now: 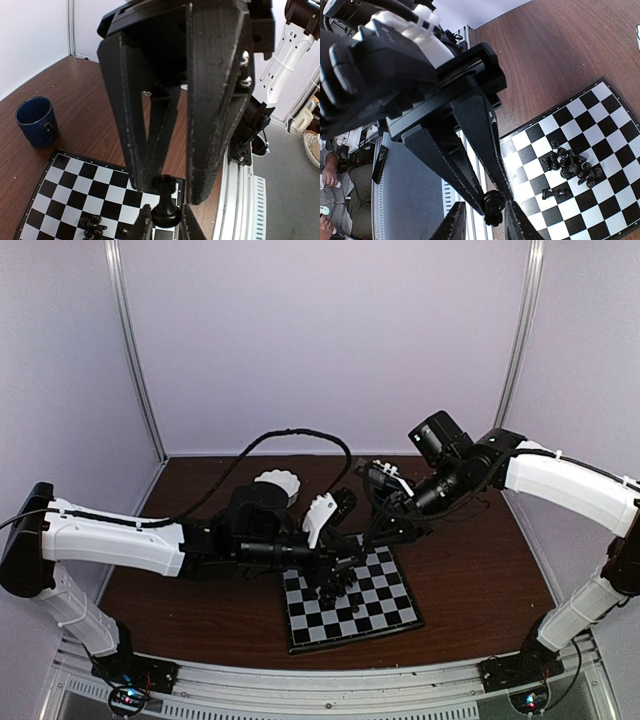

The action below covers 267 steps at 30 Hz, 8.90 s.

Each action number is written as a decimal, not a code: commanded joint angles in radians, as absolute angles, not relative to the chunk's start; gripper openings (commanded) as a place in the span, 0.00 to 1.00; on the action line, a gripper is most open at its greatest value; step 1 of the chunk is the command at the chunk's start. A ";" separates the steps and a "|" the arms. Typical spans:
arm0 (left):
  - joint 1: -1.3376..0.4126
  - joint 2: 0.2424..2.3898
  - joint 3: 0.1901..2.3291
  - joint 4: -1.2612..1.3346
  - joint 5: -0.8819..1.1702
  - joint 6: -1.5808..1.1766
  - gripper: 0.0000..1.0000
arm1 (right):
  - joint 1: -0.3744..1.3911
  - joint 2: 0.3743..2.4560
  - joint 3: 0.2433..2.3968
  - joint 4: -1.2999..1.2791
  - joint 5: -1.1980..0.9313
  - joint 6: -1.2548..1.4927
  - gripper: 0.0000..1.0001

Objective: Set up the chess pieces on the board
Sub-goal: Pass from the left arm to the right, then place the rook at a8, then pick up the pawn from the chessboard, then place the pawn at h7, then pick up the pawn from the chessboard.

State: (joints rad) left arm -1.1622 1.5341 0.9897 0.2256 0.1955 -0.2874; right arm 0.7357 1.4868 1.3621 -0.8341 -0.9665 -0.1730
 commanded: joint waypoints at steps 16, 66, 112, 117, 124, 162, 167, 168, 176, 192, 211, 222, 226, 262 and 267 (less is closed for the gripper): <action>-1.166 1.543 1.012 0.240 0.152 -0.294 0.34 | 0.746 1.477 1.367 -0.844 -0.880 -0.228 0.08; -0.692 1.378 1.060 -0.265 0.046 -0.122 0.65 | 0.899 1.400 0.781 -0.637 -0.275 -0.757 0.09; -1.051 1.746 1.293 -0.644 0.085 -0.263 0.25 | 0.528 1.075 0.844 -0.706 -0.381 -0.575 0.52; -1.055 1.801 1.323 -0.658 0.069 -0.271 0.23 | 0.525 1.069 0.841 -0.701 -0.381 -0.577 0.53; -1.055 1.845 1.338 -0.656 0.075 -0.285 0.22 | 0.525 1.062 0.834 -0.696 -0.373 -0.581 0.53; -1.057 1.767 1.285 -0.669 0.022 -0.326 0.00 | 0.523 1.069 0.824 -0.691 -0.371 -0.586 0.53; -1.085 1.676 1.223 -0.715 0.015 -0.367 0.00 | 0.523 1.072 0.824 -0.690 -0.371 -0.589 0.52; -1.093 1.670 1.218 -0.725 0.015 -0.374 0.00 | 0.523 1.073 0.824 -0.690 -0.372 -0.590 0.52; -1.137 1.710 1.215 -0.769 0.023 -0.388 0.01 | 0.523 1.074 0.825 -0.693 -0.373 -0.591 0.53; -1.156 1.831 1.266 -0.768 0.081 -0.359 0.01 | 0.523 1.075 0.821 -0.689 -0.372 -0.597 0.52; -1.176 1.832 1.266 -0.813 0.016 -0.399 0.06 | 0.523 1.077 0.821 -0.693 -0.375 -0.597 0.53; -1.179 1.829 1.270 -0.831 -0.026 -0.410 0.16 | 0.523 1.076 0.821 -0.691 -0.379 -0.598 0.53; -1.186 1.822 1.278 -0.831 -0.012 -0.407 0.25 | 0.523 1.075 0.821 -0.693 -0.379 -0.598 0.53; -1.137 2.005 1.554 -0.796 -0.050 -0.464 0.18 | 0.523 1.078 0.818 -0.692 -0.379 -0.603 0.53; -1.133 2.020 1.561 -0.799 -0.047 -0.463 0.18 | 0.523 1.080 0.818 -0.693 -0.378 -0.603 0.53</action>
State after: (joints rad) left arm -1.1442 2.0052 1.5318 -0.7895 -0.0616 -0.4526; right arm 0.5297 1.0824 0.8310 -0.7055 -0.3840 -0.5987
